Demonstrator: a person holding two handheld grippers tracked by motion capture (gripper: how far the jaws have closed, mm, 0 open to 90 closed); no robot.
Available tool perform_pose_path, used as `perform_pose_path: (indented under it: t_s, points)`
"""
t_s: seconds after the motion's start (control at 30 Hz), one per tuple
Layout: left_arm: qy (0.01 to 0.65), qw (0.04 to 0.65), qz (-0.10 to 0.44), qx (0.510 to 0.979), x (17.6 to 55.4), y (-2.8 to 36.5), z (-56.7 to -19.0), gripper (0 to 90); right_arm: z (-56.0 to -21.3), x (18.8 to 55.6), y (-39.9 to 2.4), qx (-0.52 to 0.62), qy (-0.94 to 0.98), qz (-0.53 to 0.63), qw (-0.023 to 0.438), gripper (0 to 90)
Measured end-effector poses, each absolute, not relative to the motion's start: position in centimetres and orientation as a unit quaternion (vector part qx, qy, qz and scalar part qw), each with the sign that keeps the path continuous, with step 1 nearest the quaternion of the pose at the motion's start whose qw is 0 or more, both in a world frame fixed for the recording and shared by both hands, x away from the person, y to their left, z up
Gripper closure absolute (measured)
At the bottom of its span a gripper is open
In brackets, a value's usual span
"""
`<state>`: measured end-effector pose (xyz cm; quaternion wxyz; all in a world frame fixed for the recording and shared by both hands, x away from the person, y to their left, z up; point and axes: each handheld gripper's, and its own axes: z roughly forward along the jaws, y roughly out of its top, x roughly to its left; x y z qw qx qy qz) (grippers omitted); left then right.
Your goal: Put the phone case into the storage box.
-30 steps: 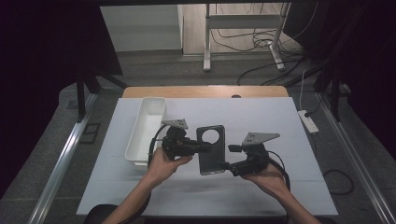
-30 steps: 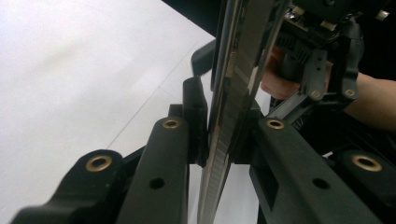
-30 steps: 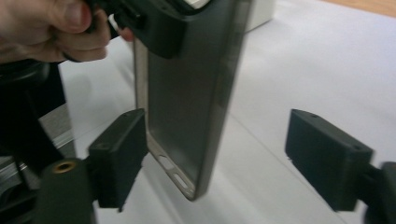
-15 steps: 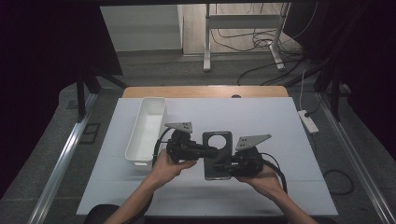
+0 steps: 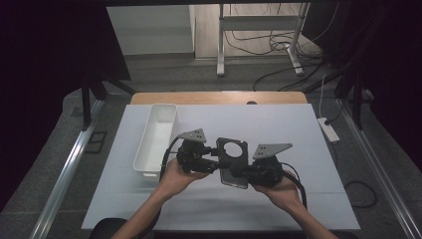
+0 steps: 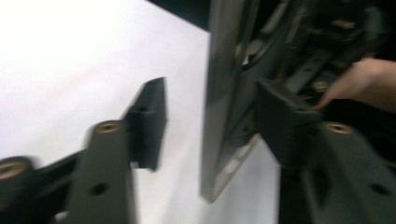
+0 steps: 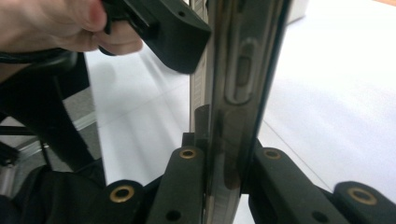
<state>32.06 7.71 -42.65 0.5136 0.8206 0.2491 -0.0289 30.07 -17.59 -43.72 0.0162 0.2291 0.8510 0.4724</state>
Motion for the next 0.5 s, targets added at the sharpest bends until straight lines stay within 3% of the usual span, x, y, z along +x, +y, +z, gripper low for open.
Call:
perform_pose_path:
  t_s: [0.2,0.37,0.5]
  points:
    - [0.277,0.496,0.033,0.822,32.1,8.09,-42.7,19.6,-43.69,30.22,-17.99,0.25,0.849,0.463,0.044,85.3]
    - [0.29,0.486,0.058,0.823,32.01,8.25,-42.73,15.1,-43.68,30.29,-18.15,0.261,0.848,0.458,0.059,85.2]
    - [0.297,0.479,0.081,0.822,31.73,8.33,-42.57,16.6,-43.66,30.31,-18.29,0.267,0.845,0.459,0.07,85.2]
